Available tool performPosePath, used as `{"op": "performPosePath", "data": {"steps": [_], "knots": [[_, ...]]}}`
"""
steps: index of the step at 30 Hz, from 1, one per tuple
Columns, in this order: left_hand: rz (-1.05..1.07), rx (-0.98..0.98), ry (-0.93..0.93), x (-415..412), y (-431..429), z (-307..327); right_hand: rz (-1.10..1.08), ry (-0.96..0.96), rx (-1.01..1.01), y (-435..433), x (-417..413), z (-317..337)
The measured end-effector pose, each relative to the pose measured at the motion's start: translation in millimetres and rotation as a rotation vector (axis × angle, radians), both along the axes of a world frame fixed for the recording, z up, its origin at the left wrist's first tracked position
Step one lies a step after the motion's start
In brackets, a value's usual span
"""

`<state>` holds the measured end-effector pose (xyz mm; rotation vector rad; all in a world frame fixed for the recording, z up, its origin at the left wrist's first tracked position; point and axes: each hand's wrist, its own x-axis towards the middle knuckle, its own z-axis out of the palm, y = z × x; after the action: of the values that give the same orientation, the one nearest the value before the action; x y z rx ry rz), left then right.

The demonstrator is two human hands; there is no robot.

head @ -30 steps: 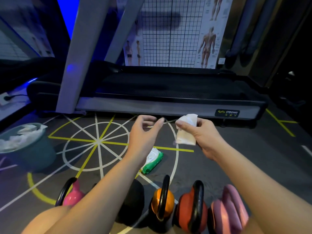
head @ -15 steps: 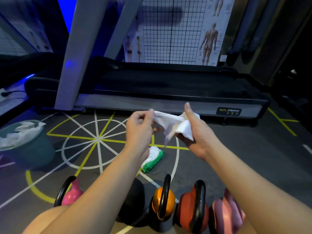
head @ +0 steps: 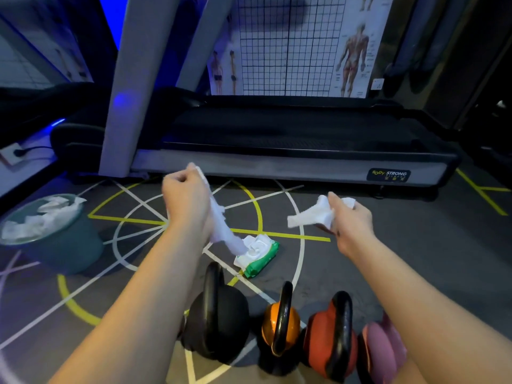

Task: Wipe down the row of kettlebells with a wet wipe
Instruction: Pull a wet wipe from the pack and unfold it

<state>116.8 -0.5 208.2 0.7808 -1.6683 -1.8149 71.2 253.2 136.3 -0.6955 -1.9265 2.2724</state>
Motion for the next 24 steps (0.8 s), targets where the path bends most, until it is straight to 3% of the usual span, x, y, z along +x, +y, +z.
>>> {"op": "performPosePath", "data": {"steps": [4, 8, 13, 16, 21, 24], "knots": [[-0.266, -0.424, -0.163, 3.5, 21.3, -13.8, 0.172, -0.075, 0.156, -17.6, -14.8, -32.5], [-0.340, -0.844, -0.376, -17.2, 6.8, -28.5, 0.296, -0.116, 0.313, -40.6, -32.9, -62.2], [-0.355, -0.803, -0.430, -34.8, -15.7, -34.0, 0.483, -0.227, 0.507, -66.1, -50.9, -115.3], [-0.419, -0.739, -0.463, -42.9, -25.5, -46.2, 0.455, -0.231, 0.551, -86.3, -62.3, -140.0], [-0.500, -0.288, -0.435, -60.8, -44.0, -74.3, 0.409, -0.209, 0.697, -104.2, -94.4, -170.3], [-0.494, -0.205, -0.443, -70.6, -61.5, -82.5, 0.306, -0.208, 0.768, -112.2, -129.3, -182.6]]}}
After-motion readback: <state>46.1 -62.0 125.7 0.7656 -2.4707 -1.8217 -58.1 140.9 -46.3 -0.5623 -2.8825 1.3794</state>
